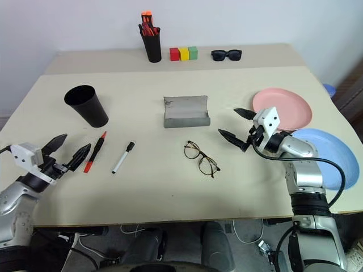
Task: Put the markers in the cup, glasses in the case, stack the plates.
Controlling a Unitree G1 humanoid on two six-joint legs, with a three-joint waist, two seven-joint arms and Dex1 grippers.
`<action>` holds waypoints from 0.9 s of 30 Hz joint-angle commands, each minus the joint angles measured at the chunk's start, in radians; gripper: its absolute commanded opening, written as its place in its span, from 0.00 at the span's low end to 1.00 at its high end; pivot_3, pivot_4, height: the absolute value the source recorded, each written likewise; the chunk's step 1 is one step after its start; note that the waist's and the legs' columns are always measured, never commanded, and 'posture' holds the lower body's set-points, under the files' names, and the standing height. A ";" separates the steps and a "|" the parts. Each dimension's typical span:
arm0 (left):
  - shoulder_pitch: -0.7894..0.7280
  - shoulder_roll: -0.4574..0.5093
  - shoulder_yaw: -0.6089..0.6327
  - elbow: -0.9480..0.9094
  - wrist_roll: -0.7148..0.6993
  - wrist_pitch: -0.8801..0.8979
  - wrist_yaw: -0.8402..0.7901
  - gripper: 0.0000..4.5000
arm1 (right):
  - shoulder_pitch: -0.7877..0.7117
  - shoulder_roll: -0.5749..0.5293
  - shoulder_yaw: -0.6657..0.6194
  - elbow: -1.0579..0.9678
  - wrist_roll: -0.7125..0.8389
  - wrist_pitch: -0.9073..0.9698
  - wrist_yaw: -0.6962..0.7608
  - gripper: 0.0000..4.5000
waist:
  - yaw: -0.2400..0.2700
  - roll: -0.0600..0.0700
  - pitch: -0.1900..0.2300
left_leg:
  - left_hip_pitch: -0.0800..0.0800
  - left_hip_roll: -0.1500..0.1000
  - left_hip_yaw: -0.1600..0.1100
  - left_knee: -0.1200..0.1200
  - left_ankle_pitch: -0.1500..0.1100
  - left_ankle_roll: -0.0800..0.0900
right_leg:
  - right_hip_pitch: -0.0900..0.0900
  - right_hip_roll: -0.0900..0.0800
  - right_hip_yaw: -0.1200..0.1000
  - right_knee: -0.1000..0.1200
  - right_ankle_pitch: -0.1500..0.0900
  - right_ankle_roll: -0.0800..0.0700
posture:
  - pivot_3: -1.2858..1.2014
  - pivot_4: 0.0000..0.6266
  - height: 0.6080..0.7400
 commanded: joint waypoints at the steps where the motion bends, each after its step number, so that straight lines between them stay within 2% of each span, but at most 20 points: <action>1: -0.021 0.074 0.053 -0.079 -0.058 0.112 0.014 1.00 | 0.008 0.017 0.029 -0.174 0.036 0.082 -0.032 0.99 | 0.000 0.000 0.000 | -0.001 0.000 -0.001 0.000 0.000 0.000 | -0.001 0.000 0.000 0.000 0.000 0.000 | 0.52 0.24 1.00; 4: -0.021 0.098 0.054 -0.138 -0.079 0.218 0.071 1.00 | 0.029 0.013 0.037 -0.241 0.063 0.159 -0.042 0.99 | -0.001 0.000 0.000 | -0.001 0.000 -0.001 0.000 0.000 0.000 | -0.001 0.000 -0.001 0.000 0.000 0.000 | 0.52 0.24 1.00; 9: -0.038 0.158 0.003 -0.182 -0.027 0.384 0.147 1.00 | 0.040 0.042 0.082 -0.306 0.042 0.191 -0.072 0.99 | -0.004 0.000 0.000 | -0.002 0.000 -0.001 0.000 0.000 0.000 | -0.002 0.000 -0.001 -0.001 0.000 0.000 | 0.52 0.24 1.00; 11: -0.064 0.169 -0.016 -0.189 -0.059 0.487 0.171 1.00 | 0.047 0.055 0.095 -0.320 0.040 0.192 -0.082 0.99 | -0.006 0.001 0.001 | -0.001 0.000 -0.001 0.000 0.000 0.000 | -0.002 0.001 -0.001 0.000 0.000 0.000 | 0.52 0.24 1.00; 17: -0.190 0.123 -0.089 -0.210 0.005 0.664 0.364 1.00 | 0.066 0.062 0.093 -0.299 0.032 0.159 -0.090 0.99 | 0.000 0.001 0.001 | -0.002 0.000 -0.002 0.000 0.000 0.000 | -0.002 0.001 -0.001 0.000 0.000 0.000 | 0.52 0.24 1.00; 27: -0.304 0.114 -0.150 -0.268 -0.056 0.978 0.413 1.00 | 0.085 0.071 0.088 -0.307 0.035 0.155 -0.106 0.99 | -0.005 0.001 0.001 | -0.004 0.000 -0.001 0.000 0.000 -0.001 | -0.004 0.001 -0.001 0.001 0.000 0.000 | 0.52 0.24 1.00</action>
